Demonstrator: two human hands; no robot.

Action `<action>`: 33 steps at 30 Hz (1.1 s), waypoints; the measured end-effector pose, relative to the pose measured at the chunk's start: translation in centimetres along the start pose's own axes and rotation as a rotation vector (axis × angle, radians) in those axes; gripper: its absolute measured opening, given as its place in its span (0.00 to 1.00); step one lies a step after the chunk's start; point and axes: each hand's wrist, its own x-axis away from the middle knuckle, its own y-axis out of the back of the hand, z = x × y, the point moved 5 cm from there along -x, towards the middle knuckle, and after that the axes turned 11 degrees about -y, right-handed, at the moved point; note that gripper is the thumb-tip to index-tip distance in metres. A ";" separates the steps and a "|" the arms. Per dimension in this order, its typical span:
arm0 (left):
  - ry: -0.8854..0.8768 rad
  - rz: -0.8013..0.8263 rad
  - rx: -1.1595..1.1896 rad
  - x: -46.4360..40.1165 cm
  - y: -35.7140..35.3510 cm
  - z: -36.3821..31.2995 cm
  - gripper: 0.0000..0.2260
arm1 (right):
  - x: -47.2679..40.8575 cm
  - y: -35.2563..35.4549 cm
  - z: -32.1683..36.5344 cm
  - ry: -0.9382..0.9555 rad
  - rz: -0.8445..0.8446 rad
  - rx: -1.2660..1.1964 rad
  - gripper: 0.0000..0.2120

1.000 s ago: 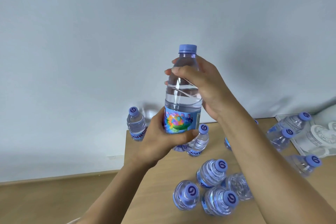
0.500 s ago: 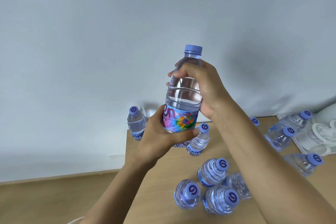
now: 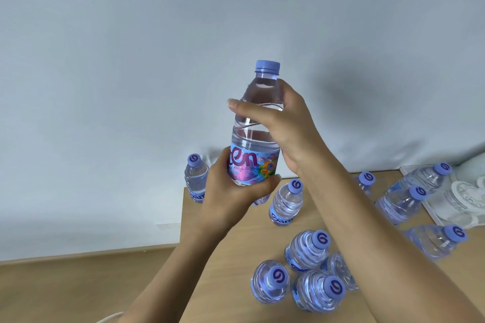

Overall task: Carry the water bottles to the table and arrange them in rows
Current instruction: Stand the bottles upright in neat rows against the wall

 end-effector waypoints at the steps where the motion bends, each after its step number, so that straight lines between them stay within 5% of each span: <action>1: -0.006 0.009 -0.002 0.0 -0.1 -0.1 0.22 | 0.0 0.0 0.0 0.002 -0.002 -0.033 0.12; 6: 0.043 0.136 0.104 0.0 -0.1 -0.3 0.27 | -0.6 0.4 0.2 -0.068 0.080 -0.185 0.09; 12: 0.039 0.238 0.163 -0.3 0.0 -0.6 0.22 | -0.8 0.2 0.9 -0.106 0.338 -0.326 0.11; 16: 0.026 0.153 0.134 -0.2 0.2 -0.8 0.19 | -0.8 0.2 1.1 -0.042 0.295 -0.164 0.07; 23: -0.032 -0.033 -0.067 0.2 0.6 -0.9 0.23 | -0.3 0.2 0.3 0.027 0.000 -0.027 0.16; 33: 0.011 0.215 0.127 -0.2 0.5 -1.4 0.21 | -0.9 0.0 1.1 -0.056 0.309 -0.293 0.16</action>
